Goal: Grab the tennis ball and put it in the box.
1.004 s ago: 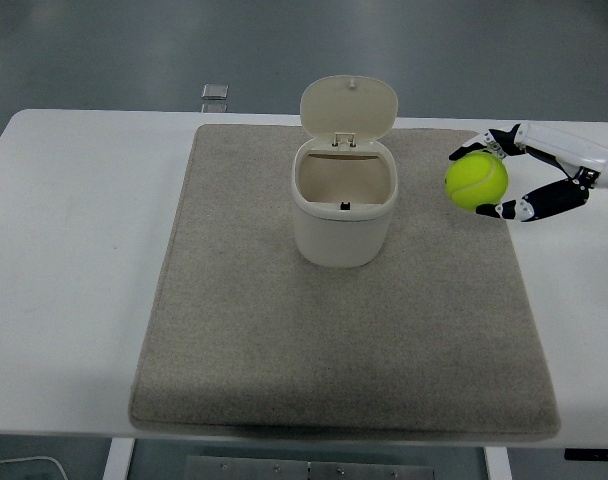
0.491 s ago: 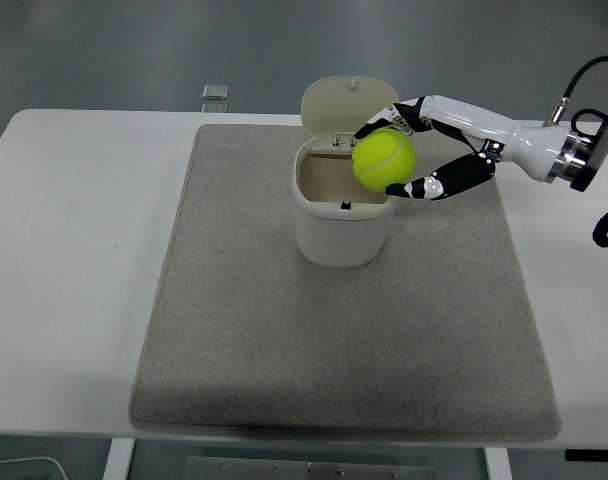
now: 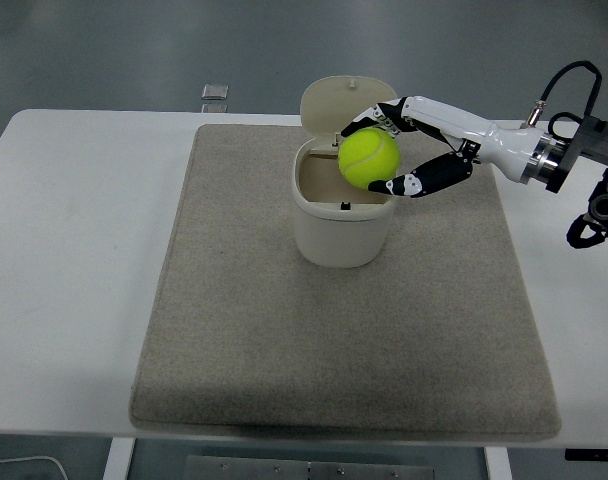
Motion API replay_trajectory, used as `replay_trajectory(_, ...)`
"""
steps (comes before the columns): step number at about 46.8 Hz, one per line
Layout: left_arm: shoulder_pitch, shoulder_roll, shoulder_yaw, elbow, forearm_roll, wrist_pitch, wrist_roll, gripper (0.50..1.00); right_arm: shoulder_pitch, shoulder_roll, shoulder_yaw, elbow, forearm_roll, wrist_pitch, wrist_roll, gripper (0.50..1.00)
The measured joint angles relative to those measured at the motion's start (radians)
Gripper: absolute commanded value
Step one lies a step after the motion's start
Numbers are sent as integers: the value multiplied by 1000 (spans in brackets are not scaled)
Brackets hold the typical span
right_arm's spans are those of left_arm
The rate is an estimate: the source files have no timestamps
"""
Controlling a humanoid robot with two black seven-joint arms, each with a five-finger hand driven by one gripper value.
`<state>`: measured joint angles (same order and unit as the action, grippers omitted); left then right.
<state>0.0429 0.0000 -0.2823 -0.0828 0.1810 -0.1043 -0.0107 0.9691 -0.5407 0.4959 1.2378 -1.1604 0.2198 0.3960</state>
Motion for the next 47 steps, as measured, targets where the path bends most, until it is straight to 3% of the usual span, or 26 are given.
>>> replay_trajectory(2, 0, 0, 0, 0, 0, 0, 0, 992, -1, 1, 0, 0, 0, 0, -2, 713)
replay_trajectory(20, 0, 0, 0, 0, 0, 0, 0, 992, -6, 5, -2, 0, 1, -1, -5, 854)
replay_trajectory(47, 0, 0, 0, 0, 0, 0, 0, 992, -7, -15, 0, 4, 23, 18, 3, 858)
